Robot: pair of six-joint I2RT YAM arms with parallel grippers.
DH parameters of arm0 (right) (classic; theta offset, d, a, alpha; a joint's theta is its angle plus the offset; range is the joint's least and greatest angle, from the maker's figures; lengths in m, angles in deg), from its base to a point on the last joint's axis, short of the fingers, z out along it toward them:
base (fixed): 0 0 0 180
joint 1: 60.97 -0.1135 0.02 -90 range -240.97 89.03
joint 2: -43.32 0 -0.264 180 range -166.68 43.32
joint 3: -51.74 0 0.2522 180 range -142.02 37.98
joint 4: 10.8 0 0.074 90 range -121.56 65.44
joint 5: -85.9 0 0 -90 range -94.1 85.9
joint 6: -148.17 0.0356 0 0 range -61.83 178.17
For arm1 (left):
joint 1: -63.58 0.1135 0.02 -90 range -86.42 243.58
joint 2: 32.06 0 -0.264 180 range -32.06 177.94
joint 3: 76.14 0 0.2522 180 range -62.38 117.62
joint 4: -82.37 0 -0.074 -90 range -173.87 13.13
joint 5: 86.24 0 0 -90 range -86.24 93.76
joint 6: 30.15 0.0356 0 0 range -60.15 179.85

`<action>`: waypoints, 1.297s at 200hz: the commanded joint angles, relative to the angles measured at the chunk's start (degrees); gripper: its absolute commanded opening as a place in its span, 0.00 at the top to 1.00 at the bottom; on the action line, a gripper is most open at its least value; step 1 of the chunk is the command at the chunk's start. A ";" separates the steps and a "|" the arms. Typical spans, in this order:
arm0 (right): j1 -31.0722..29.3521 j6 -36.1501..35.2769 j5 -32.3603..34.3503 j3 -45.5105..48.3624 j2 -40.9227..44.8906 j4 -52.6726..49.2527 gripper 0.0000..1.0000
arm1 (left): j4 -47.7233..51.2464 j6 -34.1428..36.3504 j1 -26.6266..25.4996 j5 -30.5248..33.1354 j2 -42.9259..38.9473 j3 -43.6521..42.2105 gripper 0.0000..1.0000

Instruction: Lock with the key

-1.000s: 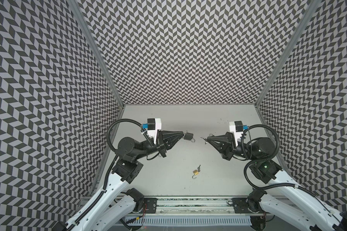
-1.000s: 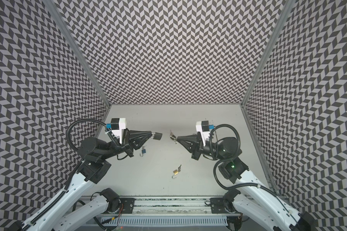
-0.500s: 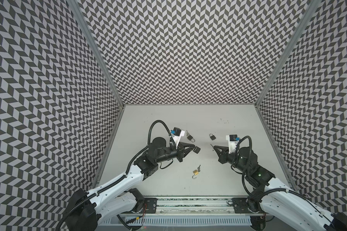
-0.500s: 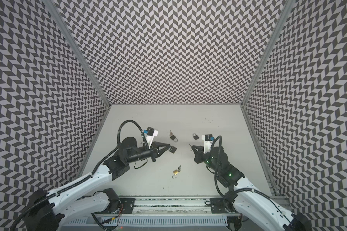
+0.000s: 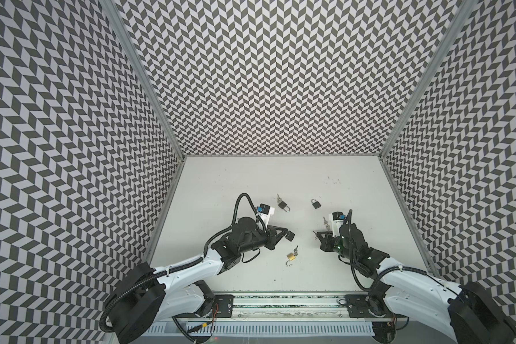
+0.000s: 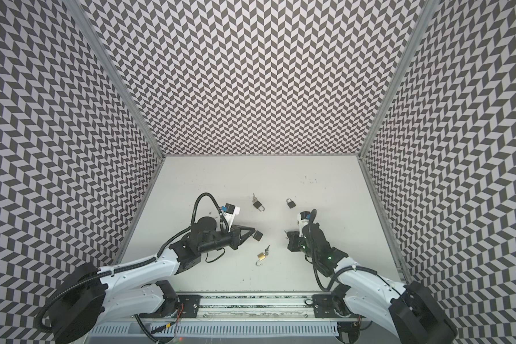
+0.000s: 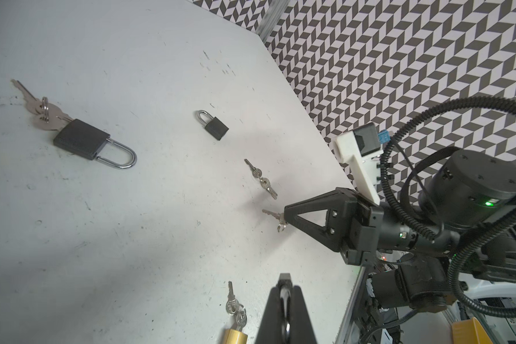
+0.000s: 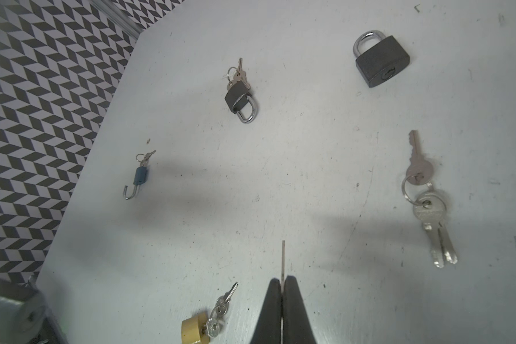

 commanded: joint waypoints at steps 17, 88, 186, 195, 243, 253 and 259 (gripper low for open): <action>1.74 -0.29 1.73 -0.89 -5.01 8.54 1.00 | -2.85 -0.07 -0.14 0.90 -1.25 0.74 1.00; 3.20 -1.52 -0.54 -4.33 -15.49 9.13 1.00 | -2.15 -0.49 -0.06 1.61 -2.86 -0.11 1.00; 4.11 -5.35 -1.80 -6.20 -7.86 3.33 0.69 | -4.41 -1.11 3.77 -0.71 -4.86 -1.89 1.00; 4.11 -6.87 -1.81 -6.86 -4.09 1.70 0.65 | -6.11 -1.50 5.35 -2.33 -6.25 -2.90 1.00; 3.14 -8.69 -34.20 -7.83 6.03 16.34 0.38 | -21.57 -4.29 11.05 -13.37 -12.78 -8.39 1.00; 2.18 -8.28 -39.06 -9.71 5.18 17.52 0.30 | -23.56 -4.80 11.04 -14.89 -13.93 -8.55 1.00; 1.57 -8.40 -41.10 -11.02 4.55 17.43 0.24 | -25.33 -5.47 11.04 -15.62 -14.56 -8.85 1.00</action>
